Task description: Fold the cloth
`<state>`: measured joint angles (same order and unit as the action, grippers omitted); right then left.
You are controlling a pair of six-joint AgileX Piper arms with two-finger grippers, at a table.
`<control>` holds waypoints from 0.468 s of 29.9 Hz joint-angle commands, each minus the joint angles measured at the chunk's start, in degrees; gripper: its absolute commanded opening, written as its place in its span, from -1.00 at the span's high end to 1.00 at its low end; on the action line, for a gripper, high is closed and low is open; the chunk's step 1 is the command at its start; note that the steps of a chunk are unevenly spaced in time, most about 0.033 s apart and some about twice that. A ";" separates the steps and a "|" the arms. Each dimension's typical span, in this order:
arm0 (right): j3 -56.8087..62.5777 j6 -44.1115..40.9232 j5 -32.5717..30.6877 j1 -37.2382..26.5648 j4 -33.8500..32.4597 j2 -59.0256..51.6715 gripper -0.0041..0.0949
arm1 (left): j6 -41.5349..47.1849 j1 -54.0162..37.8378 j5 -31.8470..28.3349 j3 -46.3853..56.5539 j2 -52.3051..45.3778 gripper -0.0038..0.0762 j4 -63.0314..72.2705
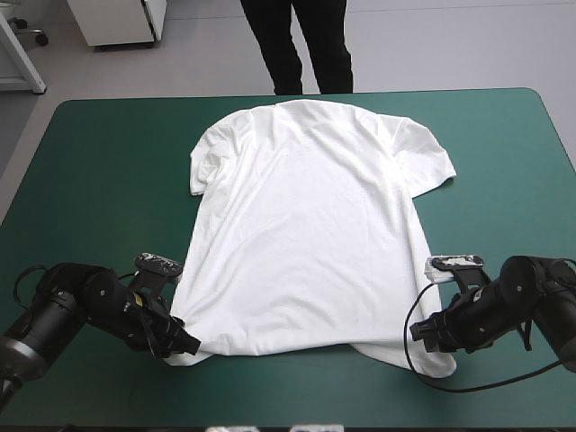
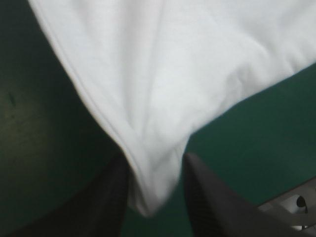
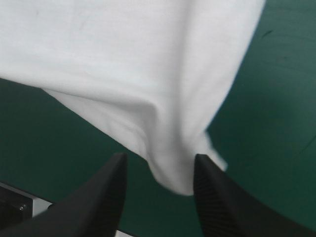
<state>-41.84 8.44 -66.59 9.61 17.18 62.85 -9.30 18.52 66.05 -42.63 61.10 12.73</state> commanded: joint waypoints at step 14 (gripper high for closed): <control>-28.65 -6.22 6.70 -0.34 -10.22 -0.53 -0.15 | 15.12 -3.44 -4.74 -26.15 9.71 -0.51 -11.53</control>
<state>-65.58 2.47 -62.72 9.61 7.56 63.03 4.48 17.01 63.64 -62.79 66.44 0.94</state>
